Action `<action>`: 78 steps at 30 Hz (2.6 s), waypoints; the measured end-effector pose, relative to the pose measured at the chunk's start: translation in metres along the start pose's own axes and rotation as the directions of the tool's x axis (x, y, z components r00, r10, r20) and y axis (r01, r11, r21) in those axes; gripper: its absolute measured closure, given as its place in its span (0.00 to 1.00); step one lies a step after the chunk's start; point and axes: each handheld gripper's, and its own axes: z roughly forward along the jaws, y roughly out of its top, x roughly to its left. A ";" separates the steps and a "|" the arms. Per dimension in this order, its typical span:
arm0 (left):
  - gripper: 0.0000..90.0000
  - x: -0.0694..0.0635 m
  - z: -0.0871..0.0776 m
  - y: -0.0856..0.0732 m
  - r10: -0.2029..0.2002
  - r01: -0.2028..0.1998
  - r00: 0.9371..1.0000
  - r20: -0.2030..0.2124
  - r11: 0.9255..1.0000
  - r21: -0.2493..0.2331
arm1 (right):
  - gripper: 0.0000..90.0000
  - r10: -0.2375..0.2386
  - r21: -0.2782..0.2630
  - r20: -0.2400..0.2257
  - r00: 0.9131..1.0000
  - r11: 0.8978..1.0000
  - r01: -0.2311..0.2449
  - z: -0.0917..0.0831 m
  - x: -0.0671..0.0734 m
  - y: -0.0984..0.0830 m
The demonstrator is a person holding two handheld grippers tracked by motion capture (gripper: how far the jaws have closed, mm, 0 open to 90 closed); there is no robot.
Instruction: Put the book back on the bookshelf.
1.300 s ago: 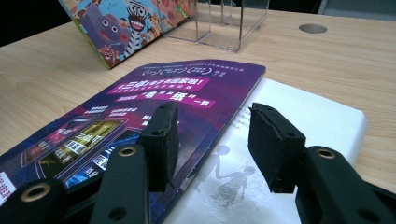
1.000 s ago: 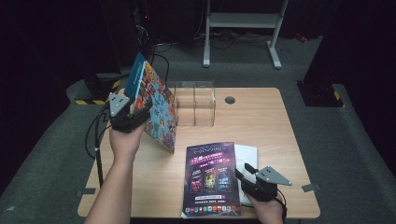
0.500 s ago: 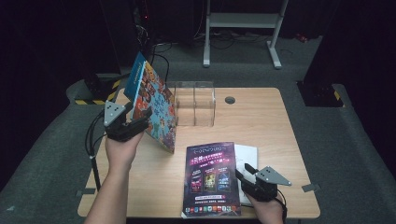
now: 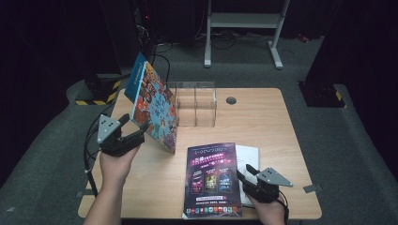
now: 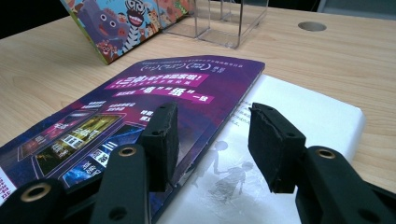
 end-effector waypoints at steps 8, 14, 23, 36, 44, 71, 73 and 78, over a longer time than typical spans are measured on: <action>0.31 -0.006 -0.010 -0.008 0.003 -0.003 1.000 0.017 1.000 0.008 | 0.58 -0.003 0.001 -0.002 1.000 1.000 0.003 0.000 0.000 0.000; 0.30 -0.008 -0.014 -0.020 -0.003 0.002 1.000 0.028 1.000 0.028 | 0.58 -0.003 0.001 -0.002 1.000 1.000 0.003 0.000 0.000 0.000; 0.28 -0.006 -0.012 -0.048 -0.024 0.020 0.999 0.035 0.995 0.093 | 0.57 -0.003 0.007 -0.002 1.000 1.000 0.003 0.000 0.000 0.000; 0.28 -0.015 0.000 -0.085 -0.054 0.036 0.995 0.085 0.980 0.198 | 0.52 -0.008 0.022 -0.004 1.000 1.000 0.008 0.002 0.000 0.001; 0.29 -0.034 0.007 -0.111 -0.081 0.041 0.985 0.153 0.968 0.248 | 0.49 -0.023 0.025 -0.016 1.000 0.999 0.023 0.003 0.001 0.003; 0.32 -0.112 0.045 -0.162 -0.010 -0.113 0.953 0.303 0.916 0.386 | 0.53 -0.042 0.048 -0.025 0.999 0.998 0.043 0.008 0.003 0.003; 0.32 -0.114 0.046 -0.163 -0.005 -0.121 0.952 0.307 0.913 0.390 | 0.53 -0.037 0.049 -0.024 0.999 0.998 0.038 0.008 0.003 0.003; 0.32 -0.122 0.049 -0.166 0.002 -0.134 0.950 0.311 0.906 0.403 | 0.53 -0.040 0.049 -0.025 0.999 0.998 0.041 0.008 0.003 0.002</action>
